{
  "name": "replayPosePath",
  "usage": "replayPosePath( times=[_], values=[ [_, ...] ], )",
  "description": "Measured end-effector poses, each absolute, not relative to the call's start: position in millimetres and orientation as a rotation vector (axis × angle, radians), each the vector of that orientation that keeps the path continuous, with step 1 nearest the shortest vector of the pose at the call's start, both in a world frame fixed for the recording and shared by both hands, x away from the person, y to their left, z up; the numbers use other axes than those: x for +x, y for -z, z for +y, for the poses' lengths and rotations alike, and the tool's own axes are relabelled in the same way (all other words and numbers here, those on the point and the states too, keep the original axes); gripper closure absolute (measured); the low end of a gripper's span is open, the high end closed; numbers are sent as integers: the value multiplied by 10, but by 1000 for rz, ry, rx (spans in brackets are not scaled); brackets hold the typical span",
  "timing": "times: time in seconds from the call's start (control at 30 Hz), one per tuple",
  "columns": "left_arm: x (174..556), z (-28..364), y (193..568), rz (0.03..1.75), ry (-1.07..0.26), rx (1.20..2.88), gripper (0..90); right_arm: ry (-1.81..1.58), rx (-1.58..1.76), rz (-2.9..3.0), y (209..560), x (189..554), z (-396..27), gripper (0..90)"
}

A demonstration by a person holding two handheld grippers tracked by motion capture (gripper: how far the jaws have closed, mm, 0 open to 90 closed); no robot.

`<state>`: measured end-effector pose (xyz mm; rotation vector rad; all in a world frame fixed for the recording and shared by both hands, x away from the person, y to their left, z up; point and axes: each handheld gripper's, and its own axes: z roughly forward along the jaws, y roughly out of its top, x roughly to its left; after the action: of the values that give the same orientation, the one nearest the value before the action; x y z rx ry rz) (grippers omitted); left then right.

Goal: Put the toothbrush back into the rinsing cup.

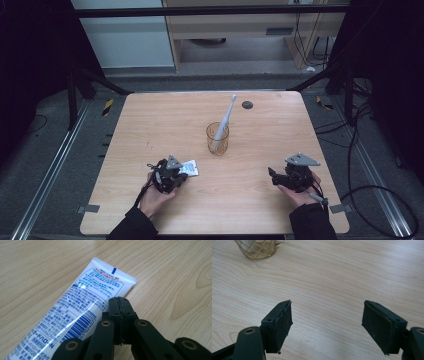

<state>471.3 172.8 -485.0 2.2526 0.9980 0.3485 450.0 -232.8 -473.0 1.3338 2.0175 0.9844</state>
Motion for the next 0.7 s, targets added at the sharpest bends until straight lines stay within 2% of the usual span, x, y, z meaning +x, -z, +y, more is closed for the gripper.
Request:
replayPosePath(
  times=[0.17, 0.47, 0.7],
  values=[
    [4700, 1791, 4746, 997, -360, 2220, 892, -991, 1329, 2018, 4721, 4496, -2320, 241],
    [4840, 2196, 4509, 1065, -522, 2168, 878, -991, 1331, 2024, 4745, 4504, -2311, 244],
    [4994, 2420, 4655, 1165, -488, 2220, 879, -973, 1320, 2041, 4771, 4518, -2302, 245]
  ],
)
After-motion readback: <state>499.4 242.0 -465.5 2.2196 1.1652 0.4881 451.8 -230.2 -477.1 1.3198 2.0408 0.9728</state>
